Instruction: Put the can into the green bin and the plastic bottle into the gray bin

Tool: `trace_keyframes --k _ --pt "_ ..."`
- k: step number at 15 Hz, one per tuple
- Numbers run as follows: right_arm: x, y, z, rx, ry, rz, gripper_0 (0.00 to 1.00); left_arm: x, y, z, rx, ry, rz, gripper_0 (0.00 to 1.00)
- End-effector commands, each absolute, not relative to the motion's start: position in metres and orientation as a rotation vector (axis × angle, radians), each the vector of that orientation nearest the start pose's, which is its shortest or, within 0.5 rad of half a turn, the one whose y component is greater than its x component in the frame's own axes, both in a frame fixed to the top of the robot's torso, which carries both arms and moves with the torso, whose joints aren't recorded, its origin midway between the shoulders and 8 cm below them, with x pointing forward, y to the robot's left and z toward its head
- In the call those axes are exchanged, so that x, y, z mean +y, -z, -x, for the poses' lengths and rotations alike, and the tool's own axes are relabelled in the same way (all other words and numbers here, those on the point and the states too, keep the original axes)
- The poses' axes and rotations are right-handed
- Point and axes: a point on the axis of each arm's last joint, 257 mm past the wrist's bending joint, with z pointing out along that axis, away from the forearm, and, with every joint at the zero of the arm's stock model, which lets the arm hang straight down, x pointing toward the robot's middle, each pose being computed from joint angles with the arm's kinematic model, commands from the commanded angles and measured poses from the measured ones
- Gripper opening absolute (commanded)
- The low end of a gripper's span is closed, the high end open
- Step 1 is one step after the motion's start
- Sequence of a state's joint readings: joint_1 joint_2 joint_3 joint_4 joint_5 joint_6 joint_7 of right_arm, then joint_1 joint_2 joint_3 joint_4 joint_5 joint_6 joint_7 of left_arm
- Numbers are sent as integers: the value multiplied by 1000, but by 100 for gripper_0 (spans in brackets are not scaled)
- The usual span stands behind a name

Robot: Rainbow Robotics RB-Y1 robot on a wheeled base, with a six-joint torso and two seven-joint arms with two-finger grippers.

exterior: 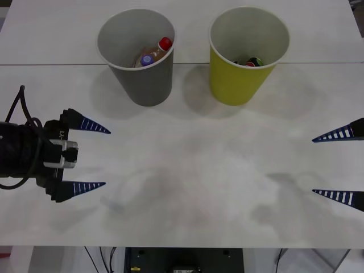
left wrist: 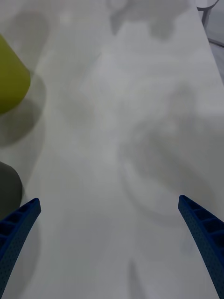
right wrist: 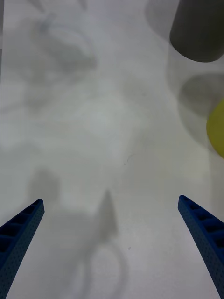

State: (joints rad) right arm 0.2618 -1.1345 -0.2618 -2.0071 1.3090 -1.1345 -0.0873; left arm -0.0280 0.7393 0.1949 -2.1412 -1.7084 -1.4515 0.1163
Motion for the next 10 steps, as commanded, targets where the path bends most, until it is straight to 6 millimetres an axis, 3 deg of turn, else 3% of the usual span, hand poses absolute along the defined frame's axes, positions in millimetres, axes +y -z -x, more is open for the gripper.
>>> trace_keyframes --k 1,10 --pt "-286 167 -341 1596 -209 1634 100 204 179 -346 1351 100 -1877 100" --pt "-286 167 -341 1596 -209 1634 100 243 178 -340 1385 -23 -1983 100"
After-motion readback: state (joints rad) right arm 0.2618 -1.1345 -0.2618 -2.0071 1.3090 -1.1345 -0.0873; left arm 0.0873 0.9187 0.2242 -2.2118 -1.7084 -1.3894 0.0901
